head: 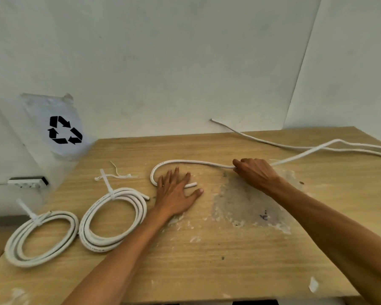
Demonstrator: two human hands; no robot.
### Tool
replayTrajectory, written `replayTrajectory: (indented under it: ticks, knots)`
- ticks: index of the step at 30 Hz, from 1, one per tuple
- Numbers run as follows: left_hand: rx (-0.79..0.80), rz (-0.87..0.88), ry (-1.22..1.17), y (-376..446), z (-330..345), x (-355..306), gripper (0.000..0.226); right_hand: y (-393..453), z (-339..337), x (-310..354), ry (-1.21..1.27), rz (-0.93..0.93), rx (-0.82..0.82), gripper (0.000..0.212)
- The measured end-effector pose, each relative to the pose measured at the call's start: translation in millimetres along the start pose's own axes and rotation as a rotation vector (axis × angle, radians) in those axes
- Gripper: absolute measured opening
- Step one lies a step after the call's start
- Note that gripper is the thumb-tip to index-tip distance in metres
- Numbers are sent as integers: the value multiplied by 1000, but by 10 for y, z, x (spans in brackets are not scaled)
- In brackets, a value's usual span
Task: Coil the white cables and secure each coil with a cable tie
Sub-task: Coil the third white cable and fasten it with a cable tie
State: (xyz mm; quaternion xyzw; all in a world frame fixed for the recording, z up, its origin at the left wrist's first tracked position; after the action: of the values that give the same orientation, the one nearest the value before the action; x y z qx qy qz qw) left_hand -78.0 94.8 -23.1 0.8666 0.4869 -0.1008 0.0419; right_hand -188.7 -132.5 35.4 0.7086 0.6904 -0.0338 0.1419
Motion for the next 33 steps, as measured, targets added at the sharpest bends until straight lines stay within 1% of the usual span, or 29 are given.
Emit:
replayTrajectory:
  ticks: [4,7,11,14,16,19,21,24,26,29,31,33]
  knots:
    - [-21,9,-17,37,-10,21,68,81,162,7,107,129,-26,24]
    - [-109,39,-96,62,-38,15,53,131,235,43,131,210,-26,30]
    - [-182,68,-261,75,-55,54,39,254,251,112,198,270,45,44]
    - [-319,106,-316,2,-176,32,30,409,244,168,254,328,111,51]
    - [-376,120,-334,-32,-227,11,25,525,239,244,285,325,115,57]
    - [-379,121,-347,-14,-209,16,22,708,237,434,293,234,107,60]
    - [-386,125,-360,-15,-203,20,22,799,244,516,334,240,111,59]
    - [-420,129,-398,-34,-231,27,25,873,264,567,391,277,42,59]
    - [-433,103,-379,-45,-249,20,24,870,270,600,412,300,-17,59]
    - [-424,-40,-375,-14,-270,68,19,832,180,692,556,303,-162,47]
    - [-416,-176,-449,6,-296,136,17,830,22,809,606,246,-283,42]
    - [-413,-261,-568,27,-321,190,22,829,-114,926,618,190,-339,43]
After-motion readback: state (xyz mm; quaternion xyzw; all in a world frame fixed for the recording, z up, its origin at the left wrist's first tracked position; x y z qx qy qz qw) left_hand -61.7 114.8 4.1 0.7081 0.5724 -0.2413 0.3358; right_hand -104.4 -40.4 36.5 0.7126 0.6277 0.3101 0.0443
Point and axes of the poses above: each hand's wrist, its own y-axis towards the middle knuckle, its own z-axis out of the palm, x = y × z, the point moved 5 cm from there along y, towards the middle knuckle, and after that the axes turned 10 degrees about -z, right-handed, at the moved point
